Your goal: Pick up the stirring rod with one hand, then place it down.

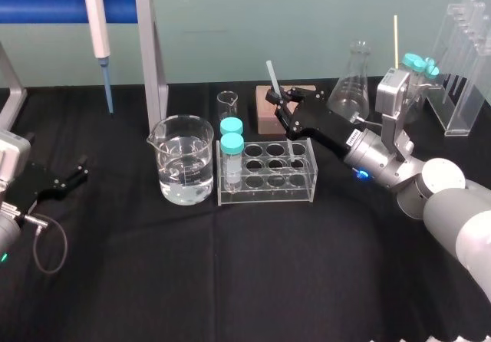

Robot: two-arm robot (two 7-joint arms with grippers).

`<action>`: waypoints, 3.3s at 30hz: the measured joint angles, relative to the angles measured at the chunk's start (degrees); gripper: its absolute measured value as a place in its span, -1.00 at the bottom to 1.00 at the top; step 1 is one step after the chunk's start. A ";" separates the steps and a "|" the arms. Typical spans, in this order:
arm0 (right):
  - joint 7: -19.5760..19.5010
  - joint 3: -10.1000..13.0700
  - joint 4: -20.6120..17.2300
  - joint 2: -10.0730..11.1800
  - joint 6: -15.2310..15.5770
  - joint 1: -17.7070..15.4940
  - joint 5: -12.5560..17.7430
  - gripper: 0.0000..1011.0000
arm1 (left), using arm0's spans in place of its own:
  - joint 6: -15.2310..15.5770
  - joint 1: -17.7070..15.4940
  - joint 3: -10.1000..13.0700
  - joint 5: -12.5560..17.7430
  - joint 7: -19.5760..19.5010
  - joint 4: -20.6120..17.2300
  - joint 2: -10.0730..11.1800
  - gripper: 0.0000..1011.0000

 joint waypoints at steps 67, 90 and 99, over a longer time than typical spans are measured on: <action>-35.66 2.73 -63.10 8.47 35.22 -31.73 -0.82 0.98 | 0.00 0.00 0.00 0.00 0.00 0.01 0.00 0.98; -50.07 2.74 -75.22 8.33 51.34 -42.09 -4.64 0.98 | 0.00 0.00 0.00 0.00 0.00 0.00 0.00 0.98; -50.21 2.66 -75.44 8.09 51.65 -42.36 -5.07 0.98 | 0.00 0.00 0.00 0.00 0.00 0.00 0.00 0.98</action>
